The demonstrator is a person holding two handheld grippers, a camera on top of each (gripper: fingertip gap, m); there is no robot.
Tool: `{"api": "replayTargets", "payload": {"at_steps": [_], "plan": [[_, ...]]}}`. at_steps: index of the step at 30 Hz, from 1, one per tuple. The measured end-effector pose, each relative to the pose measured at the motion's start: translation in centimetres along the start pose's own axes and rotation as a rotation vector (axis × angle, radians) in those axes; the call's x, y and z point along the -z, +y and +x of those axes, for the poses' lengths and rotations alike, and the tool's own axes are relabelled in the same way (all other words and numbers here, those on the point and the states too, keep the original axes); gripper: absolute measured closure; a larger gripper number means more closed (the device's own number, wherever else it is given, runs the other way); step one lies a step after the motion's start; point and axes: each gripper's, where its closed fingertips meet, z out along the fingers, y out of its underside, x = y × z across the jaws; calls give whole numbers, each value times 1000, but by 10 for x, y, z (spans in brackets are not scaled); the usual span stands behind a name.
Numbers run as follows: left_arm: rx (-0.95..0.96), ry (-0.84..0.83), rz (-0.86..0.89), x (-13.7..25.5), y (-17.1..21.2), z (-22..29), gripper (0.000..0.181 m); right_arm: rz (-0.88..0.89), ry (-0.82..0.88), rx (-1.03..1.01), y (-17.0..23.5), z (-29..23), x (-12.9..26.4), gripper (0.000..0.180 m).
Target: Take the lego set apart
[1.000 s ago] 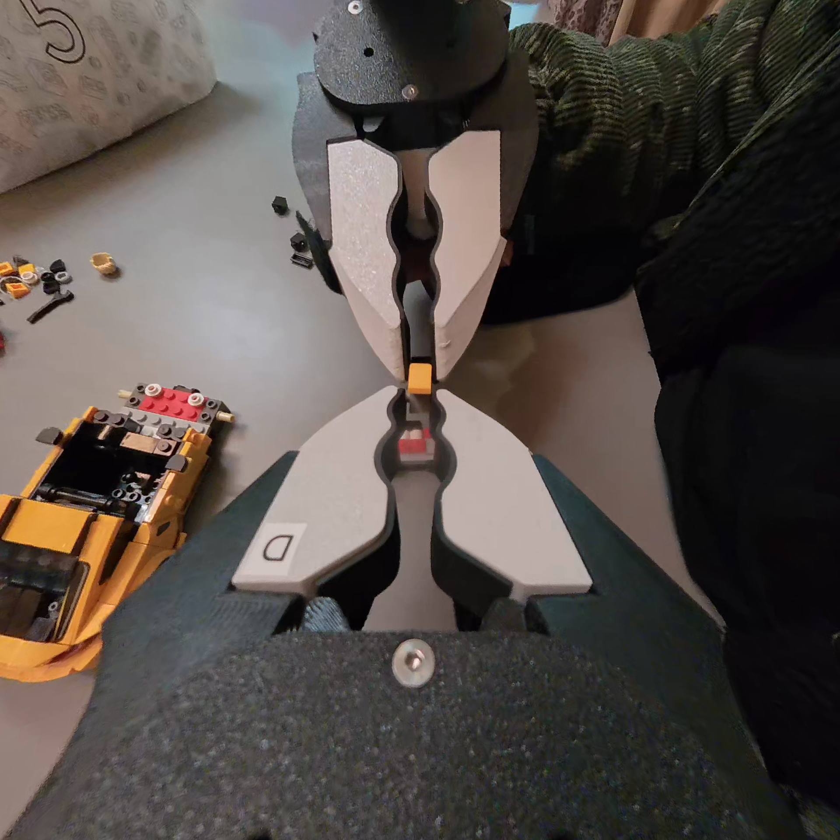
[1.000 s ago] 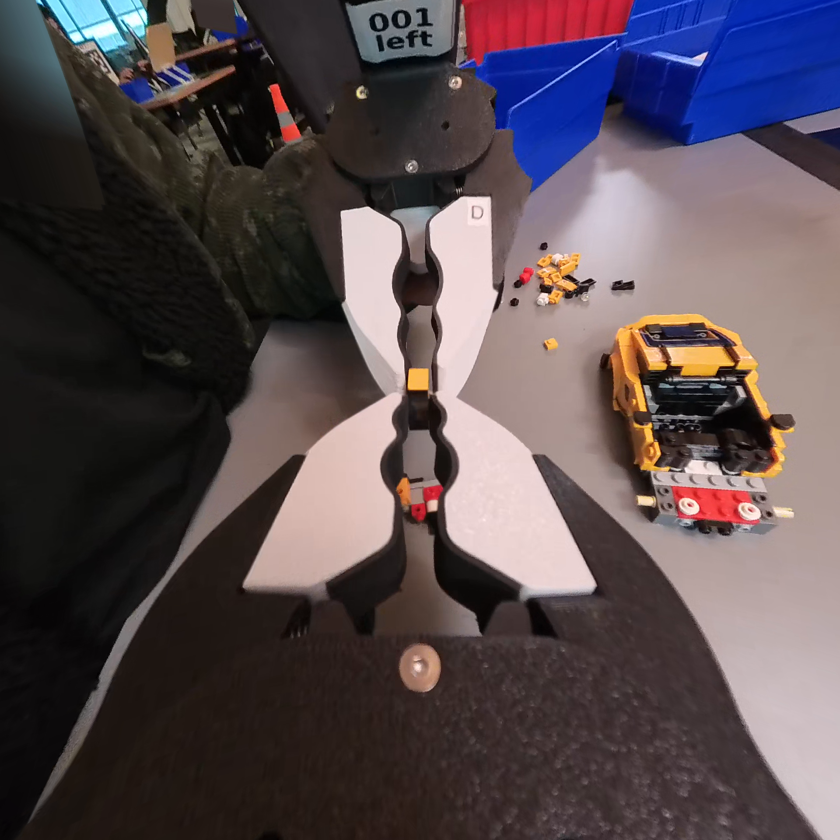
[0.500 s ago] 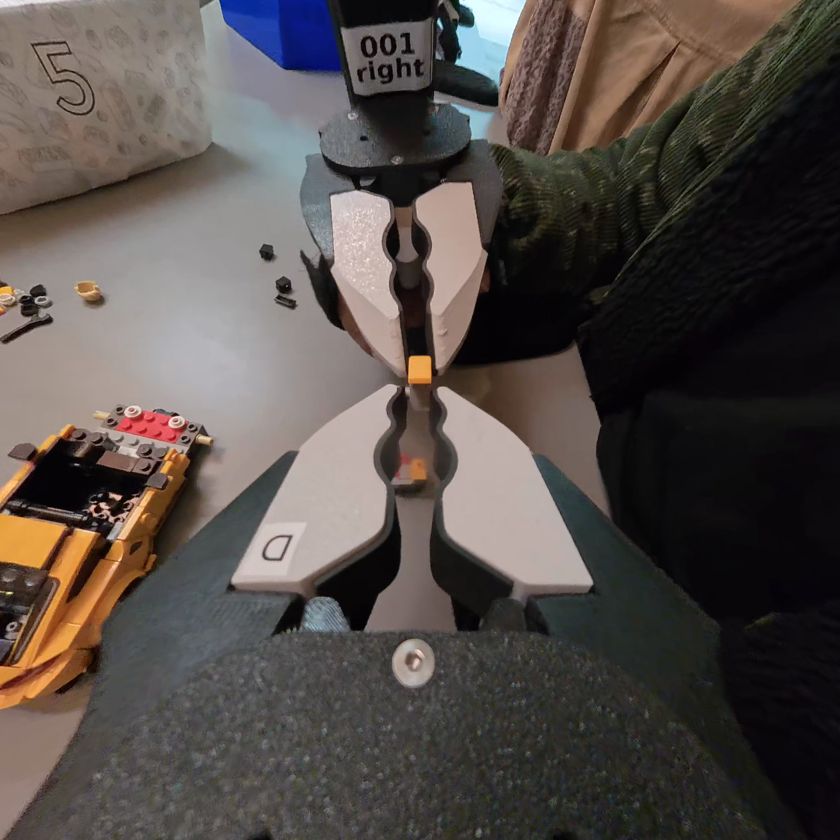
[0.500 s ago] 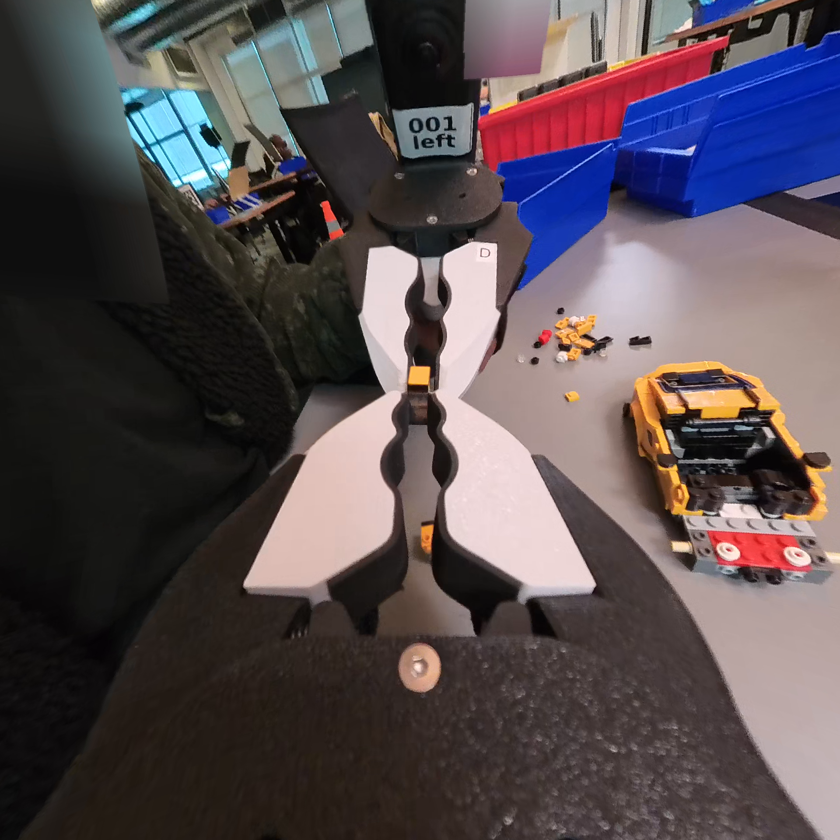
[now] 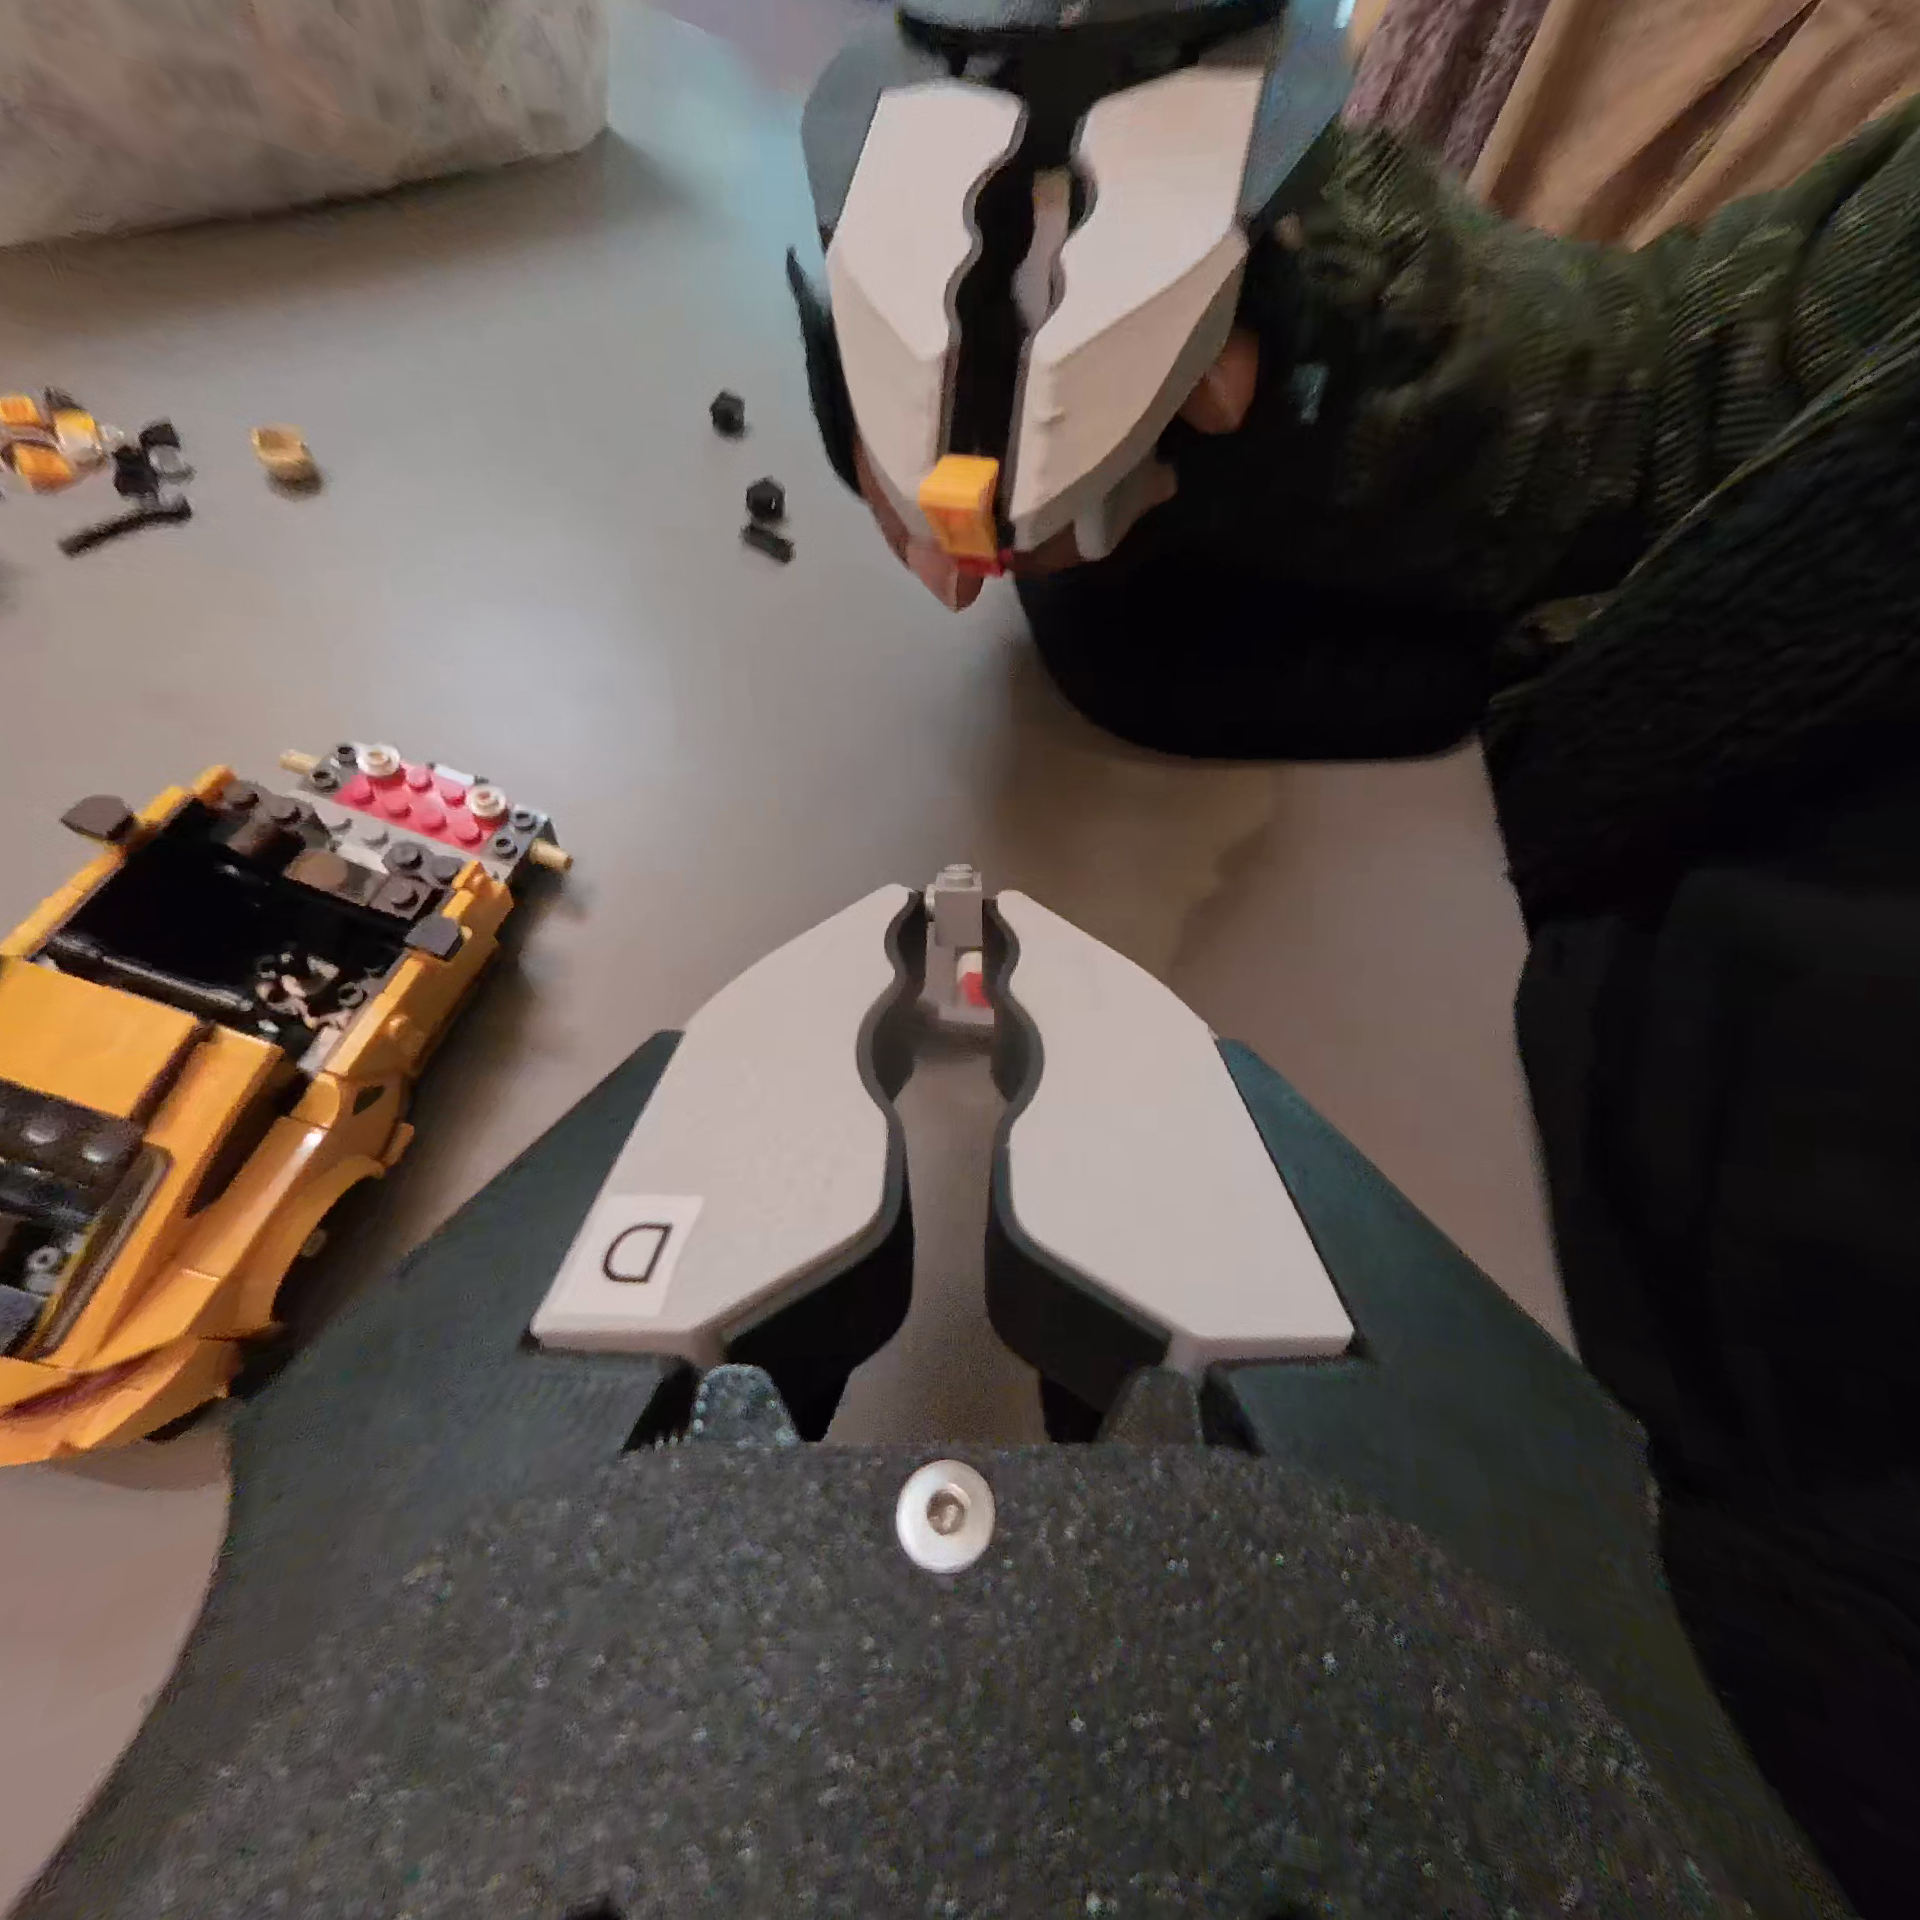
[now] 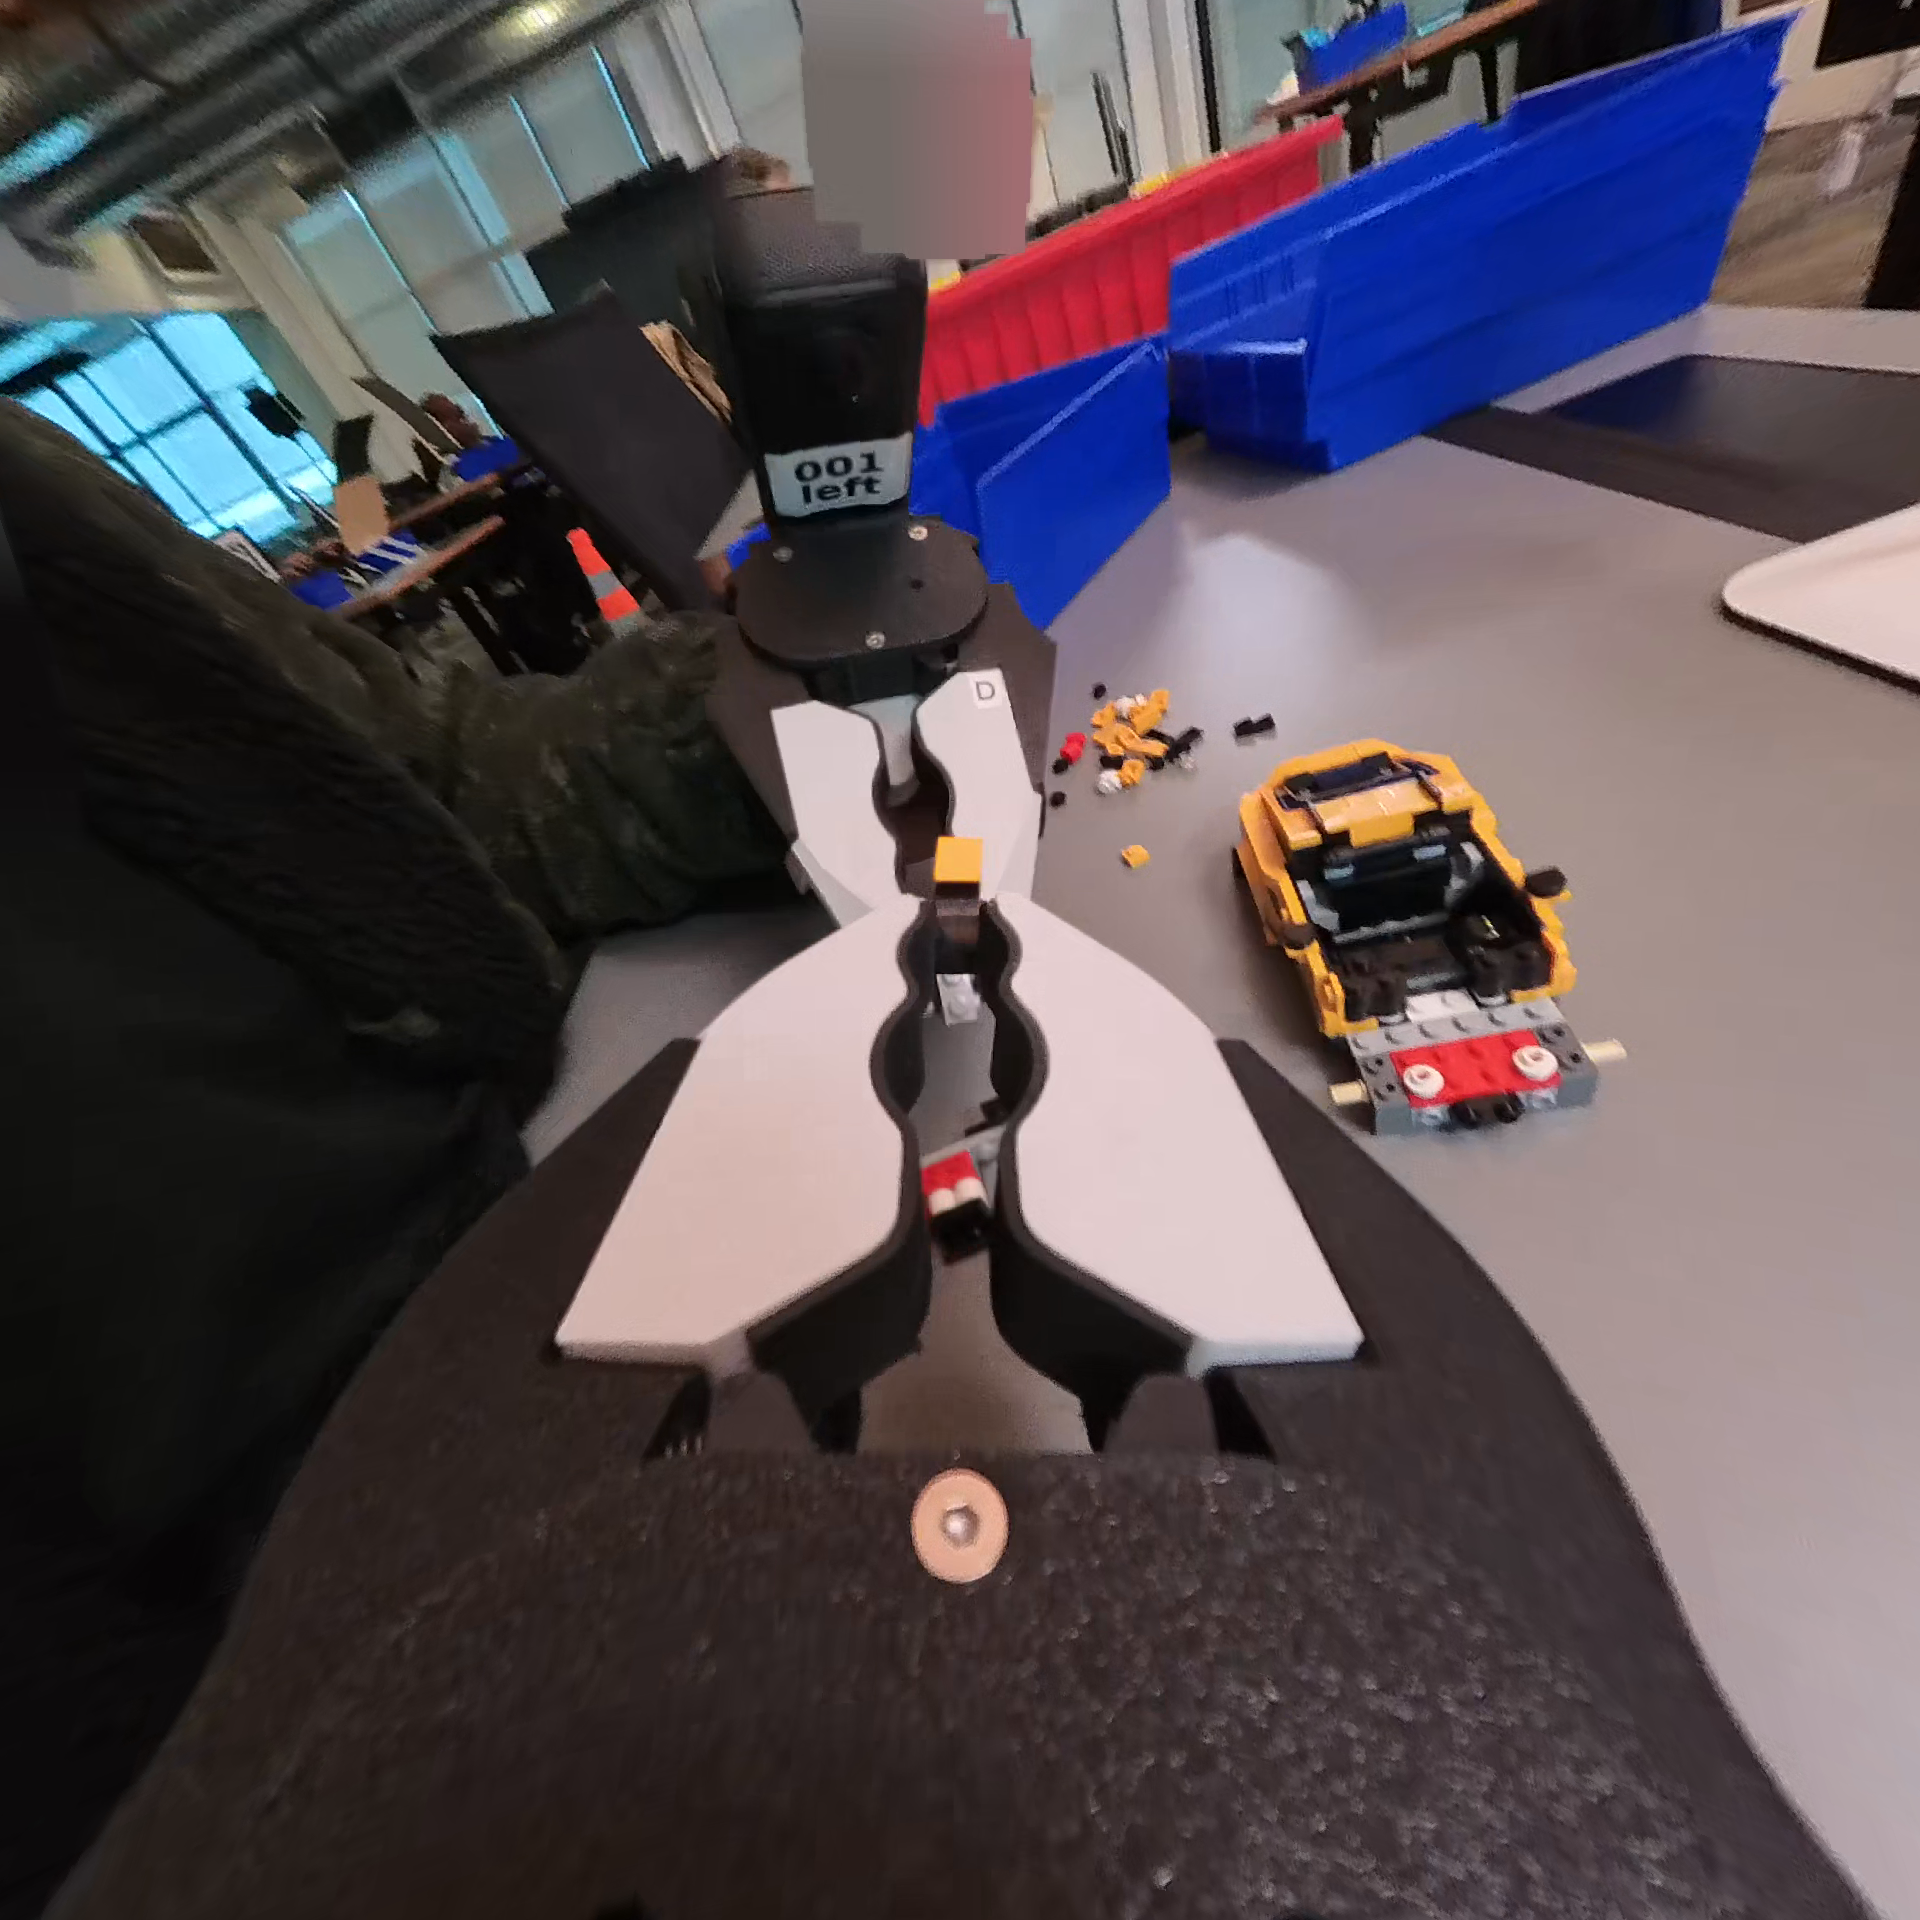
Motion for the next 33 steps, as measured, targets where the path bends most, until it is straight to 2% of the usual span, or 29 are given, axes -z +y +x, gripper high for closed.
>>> {"api": "replayTargets", "payload": {"at_steps": [5,7,9,15,22,33], "plan": [[105,-32,-87,-22,21,-13,171,-37,26,-27,8,7,0,172],[123,-60,-105,-25,24,-20,165,-44,25,-33,9,7,-1,172],[128,-84,-84,-23,22,-26,160,-59,30,-33,12,8,-1,172],[179,-51,60,2,2,-30,161,-115,52,-23,23,11,-4,172],[182,95,185,4,-21,-5,161,-185,50,34,35,5,-12,172],[75,87,168,-3,-23,8,172,-210,19,101,40,-5,-17,172]]}}
